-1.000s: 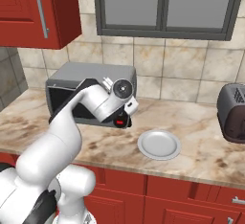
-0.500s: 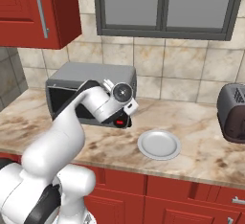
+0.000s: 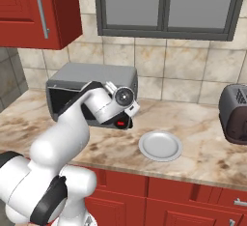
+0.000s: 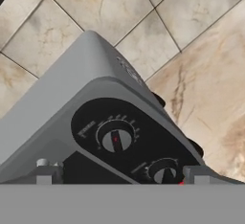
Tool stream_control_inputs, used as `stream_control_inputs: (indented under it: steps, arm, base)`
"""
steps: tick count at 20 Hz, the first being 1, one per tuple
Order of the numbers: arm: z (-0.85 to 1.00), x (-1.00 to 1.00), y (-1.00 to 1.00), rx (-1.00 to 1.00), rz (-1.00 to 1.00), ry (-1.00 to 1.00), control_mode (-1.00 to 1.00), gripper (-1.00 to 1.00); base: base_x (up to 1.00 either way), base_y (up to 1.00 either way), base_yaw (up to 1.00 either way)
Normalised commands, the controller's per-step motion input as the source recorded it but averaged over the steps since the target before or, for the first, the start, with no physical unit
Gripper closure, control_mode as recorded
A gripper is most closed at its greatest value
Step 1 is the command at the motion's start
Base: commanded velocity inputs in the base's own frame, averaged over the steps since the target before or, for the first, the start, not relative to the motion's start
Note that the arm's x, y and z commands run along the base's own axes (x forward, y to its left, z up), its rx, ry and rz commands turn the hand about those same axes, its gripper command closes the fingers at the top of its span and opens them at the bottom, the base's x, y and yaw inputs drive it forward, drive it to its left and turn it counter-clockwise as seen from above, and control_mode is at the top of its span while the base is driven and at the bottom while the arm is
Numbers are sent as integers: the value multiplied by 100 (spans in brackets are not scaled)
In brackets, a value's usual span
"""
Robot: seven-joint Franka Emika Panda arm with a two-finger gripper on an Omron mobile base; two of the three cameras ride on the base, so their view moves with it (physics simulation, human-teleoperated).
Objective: Pull the toaster oven rack outwards. Pick up the baguette from the plate and place it on the toaster oven rack. Close the toaster oven door fully and set the temperature to the lowest setting.
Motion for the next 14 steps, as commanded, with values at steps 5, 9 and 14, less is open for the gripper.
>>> stream_control_inputs:
  steps: [5,9,14]
  arm:
    - [-10,0,0,0,0,0,-100,-100]
    - [-3,0,0,0,0,0,-100,-100]
    - [0,0,0,0,0,-2,-100,-100]
  base:
    - [0,0,0]
    - [0,0,0]
    - [0,0,0]
